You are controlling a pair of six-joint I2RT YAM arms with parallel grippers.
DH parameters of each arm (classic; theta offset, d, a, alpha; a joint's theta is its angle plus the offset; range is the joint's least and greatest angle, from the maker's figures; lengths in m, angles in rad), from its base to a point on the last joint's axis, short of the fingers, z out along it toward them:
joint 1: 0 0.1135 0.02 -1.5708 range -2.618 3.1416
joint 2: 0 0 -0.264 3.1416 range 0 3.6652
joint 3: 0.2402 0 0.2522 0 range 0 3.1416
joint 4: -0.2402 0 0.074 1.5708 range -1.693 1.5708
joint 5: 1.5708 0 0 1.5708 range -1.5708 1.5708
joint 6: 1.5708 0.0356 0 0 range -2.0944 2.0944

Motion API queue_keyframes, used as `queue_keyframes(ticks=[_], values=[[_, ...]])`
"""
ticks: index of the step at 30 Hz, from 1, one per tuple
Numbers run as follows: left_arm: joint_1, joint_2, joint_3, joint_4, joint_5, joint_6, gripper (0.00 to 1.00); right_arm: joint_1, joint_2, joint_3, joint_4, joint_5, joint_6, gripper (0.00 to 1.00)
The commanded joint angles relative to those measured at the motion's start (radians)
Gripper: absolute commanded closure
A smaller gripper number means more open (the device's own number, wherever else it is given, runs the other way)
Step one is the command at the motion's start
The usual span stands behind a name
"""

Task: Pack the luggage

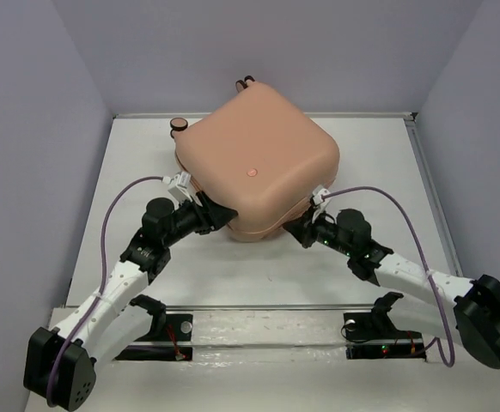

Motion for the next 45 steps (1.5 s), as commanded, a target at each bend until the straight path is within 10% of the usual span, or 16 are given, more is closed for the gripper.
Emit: queue_keyframes(ticks=[1, 7, 11, 23, 34, 45], values=[[-0.009, 0.021, 0.011, 0.075, -0.059, -0.003, 0.39, 0.127, -0.018, -0.006, -0.089, 0.118, 0.061, 0.93], [-0.009, -0.018, 0.022, 0.018, -0.101, 0.035, 0.39, 0.078, -0.156, 0.023, -0.253, 0.423, 0.106, 0.93], [-0.009, -0.054, 0.021, -0.055, -0.141, 0.062, 0.39, -0.193, -0.058, 0.103, -0.310, 0.282, 0.182, 0.90], [-0.007, -0.222, 0.090, -0.270, -0.274, 0.152, 0.20, -0.514, 0.274, 0.445, -0.344, 0.121, 0.421, 0.15], [-0.009, -0.254, 0.068, -0.251, -0.164, 0.130, 0.10, -0.521, 0.701, 0.706, -0.272, -0.113, 0.679, 0.34], [-0.009, -0.246, 0.039, -0.257, -0.205, 0.141, 0.06, -0.389, 0.525, 0.560, -0.278, -0.083, 0.557, 0.32]])
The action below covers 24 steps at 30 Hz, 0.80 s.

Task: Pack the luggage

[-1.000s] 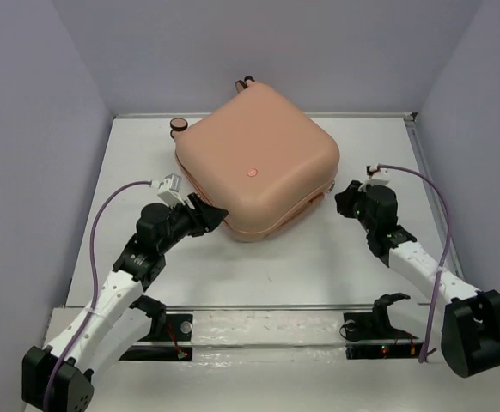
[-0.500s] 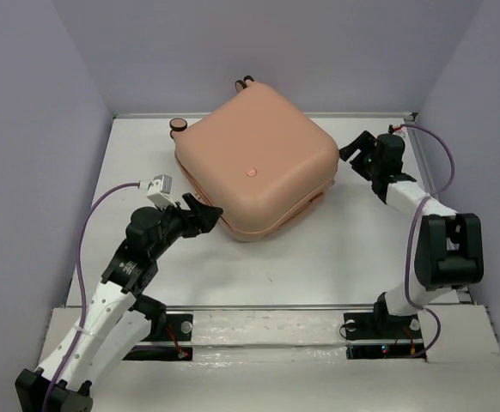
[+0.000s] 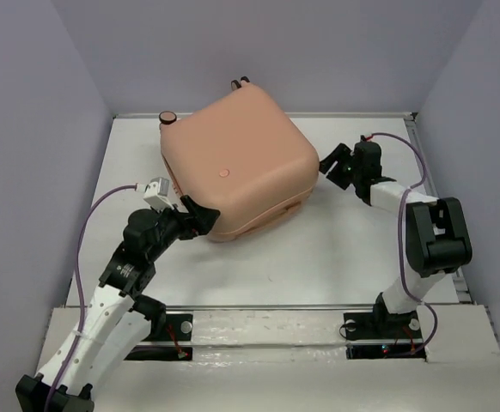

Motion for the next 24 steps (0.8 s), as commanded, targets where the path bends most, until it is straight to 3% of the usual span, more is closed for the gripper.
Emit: queue_keyframes(ticks=[1, 5, 10, 13, 15, 16, 17, 18, 19, 22, 24], values=[[0.003, -0.014, -0.012, 0.016, -0.028, 0.015, 0.05, 0.066, -0.177, -0.102, 0.040, -0.071, -0.057, 0.32], [0.005, -0.032, -0.007, 0.005, -0.081, 0.020, 0.04, 0.032, -0.343, -0.296, 0.037, 0.010, -0.069, 0.36], [0.006, -0.005, 0.012, 0.003, -0.098, 0.029, 0.04, 0.023, -0.478, -0.475, 0.103, -0.039, -0.102, 0.65], [0.006, 0.006, 0.025, 0.005, -0.104, 0.029, 0.04, 0.023, -0.524, -0.547, 0.178, -0.151, -0.190, 0.72], [0.006, 0.011, 0.029, 0.010, -0.105, 0.029, 0.04, 0.023, -0.562, -0.613, 0.303, -0.256, -0.252, 0.70], [0.006, 0.014, 0.031, 0.011, -0.105, 0.029, 0.04, 0.023, -0.570, -0.632, 0.355, -0.293, -0.266, 0.66], [0.006, 0.021, 0.034, 0.014, -0.104, 0.029, 0.04, 0.023, -0.582, -0.638, 0.409, -0.322, -0.292, 0.56], [0.006, 0.021, 0.034, 0.016, -0.102, 0.029, 0.04, 0.023, -0.582, -0.633, 0.416, -0.323, -0.313, 0.56], [0.006, 0.029, 0.032, 0.017, -0.099, 0.029, 0.04, 0.023, -0.579, -0.611, 0.423, -0.339, -0.338, 0.48], [0.006, 0.037, 0.028, 0.019, -0.090, 0.029, 0.04, 0.023, -0.526, -0.533, 0.430, -0.382, -0.421, 0.39], [0.006, 0.034, 0.019, 0.019, -0.093, 0.031, 0.04, 0.023, -0.466, -0.497, 0.451, -0.407, -0.468, 0.37]])
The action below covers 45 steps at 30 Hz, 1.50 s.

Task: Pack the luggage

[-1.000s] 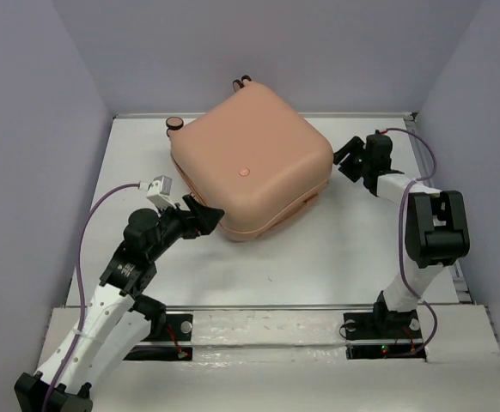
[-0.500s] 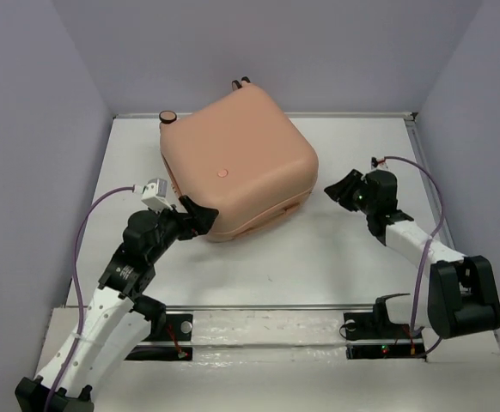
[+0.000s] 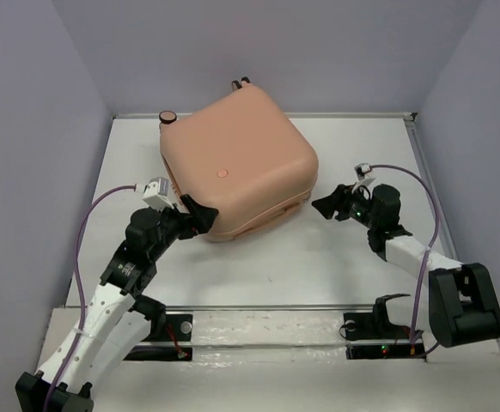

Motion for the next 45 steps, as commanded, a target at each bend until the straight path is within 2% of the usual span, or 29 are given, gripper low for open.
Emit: queue_keyframes(ticks=[1, 5, 11, 20, 22, 26, 32, 37, 45], values=[[-0.004, 0.013, 0.017, 0.055, 0.000, 0.019, 0.04, -0.001, 0.090, 0.122, 0.158, -0.124, -0.165, 0.37], [-0.004, 0.013, 0.014, 0.048, -0.002, 0.024, 0.04, -0.001, 0.179, 0.197, 0.180, -0.161, -0.211, 0.38], [-0.004, 0.020, 0.023, 0.045, -0.008, 0.030, 0.05, -0.001, 0.270, 0.231, 0.215, -0.310, -0.185, 0.44], [-0.004, 0.016, 0.028, 0.040, -0.007, 0.035, 0.05, -0.001, 0.255, 0.136, 0.327, -0.235, -0.119, 0.50], [-0.004, 0.012, 0.029, 0.035, -0.007, 0.035, 0.05, -0.001, 0.239, 0.103, 0.396, -0.181, -0.085, 0.49], [-0.004, -0.005, 0.031, 0.025, -0.011, 0.038, 0.05, -0.026, 0.241, 0.012, 0.504, -0.175, -0.041, 0.49], [-0.004, 0.001, 0.034, 0.025, -0.008, 0.036, 0.05, -0.026, 0.296, 0.079, 0.479, -0.262, -0.056, 0.48], [-0.003, 0.004, 0.036, 0.025, -0.010, 0.036, 0.05, -0.026, 0.317, 0.158, 0.390, -0.247, -0.108, 0.51], [-0.003, 0.006, 0.043, 0.014, -0.016, 0.039, 0.05, -0.026, 0.371, 0.197, 0.384, -0.244, -0.119, 0.53]])
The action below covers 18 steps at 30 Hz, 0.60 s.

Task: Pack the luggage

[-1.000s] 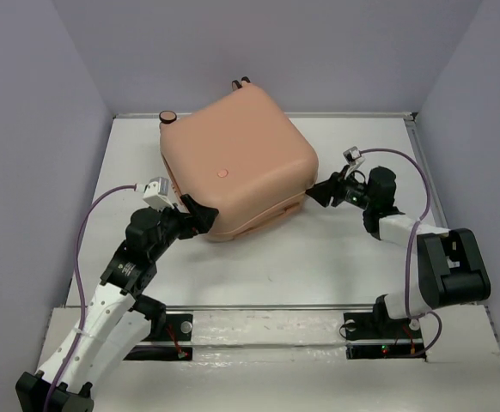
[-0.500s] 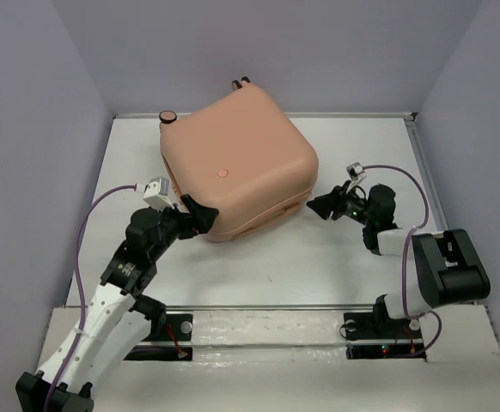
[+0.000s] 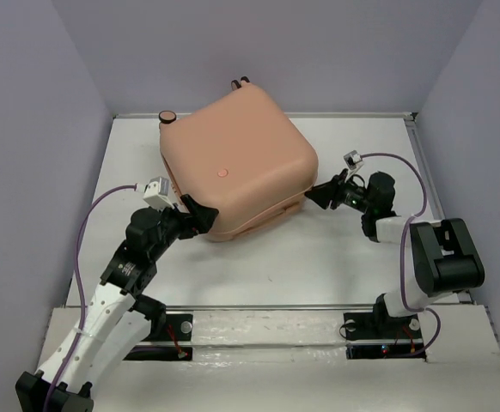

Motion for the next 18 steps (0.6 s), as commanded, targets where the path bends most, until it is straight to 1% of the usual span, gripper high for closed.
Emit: queue_keyframes(ticks=[1, 3, 6, 10, 12, 13, 18], values=[[-0.002, 0.005, 0.044, 0.015, -0.014, 0.028, 0.05, 0.003, 0.021, 0.047, 0.010, 0.020, -0.041, 0.53], [-0.002, 0.005, 0.042, 0.014, -0.016, 0.029, 0.05, 0.003, 0.000, 0.001, 0.041, 0.046, -0.035, 0.56], [-0.002, 0.006, 0.041, 0.020, -0.016, 0.028, 0.05, 0.003, -0.013, -0.041, 0.076, 0.060, -0.026, 0.55], [-0.002, 0.009, 0.041, 0.022, -0.011, 0.028, 0.05, 0.003, 0.013, -0.038, 0.084, 0.061, -0.020, 0.55], [-0.002, 0.005, 0.041, 0.022, -0.010, 0.026, 0.05, 0.003, 0.018, -0.028, 0.084, 0.063, -0.017, 0.57], [-0.002, 0.000, 0.041, 0.022, -0.011, 0.025, 0.05, 0.003, 0.015, -0.022, 0.079, 0.072, -0.018, 0.59], [-0.002, 0.003, 0.047, 0.020, -0.013, 0.026, 0.05, 0.003, 0.026, 0.027, 0.023, 0.058, -0.034, 0.60]])
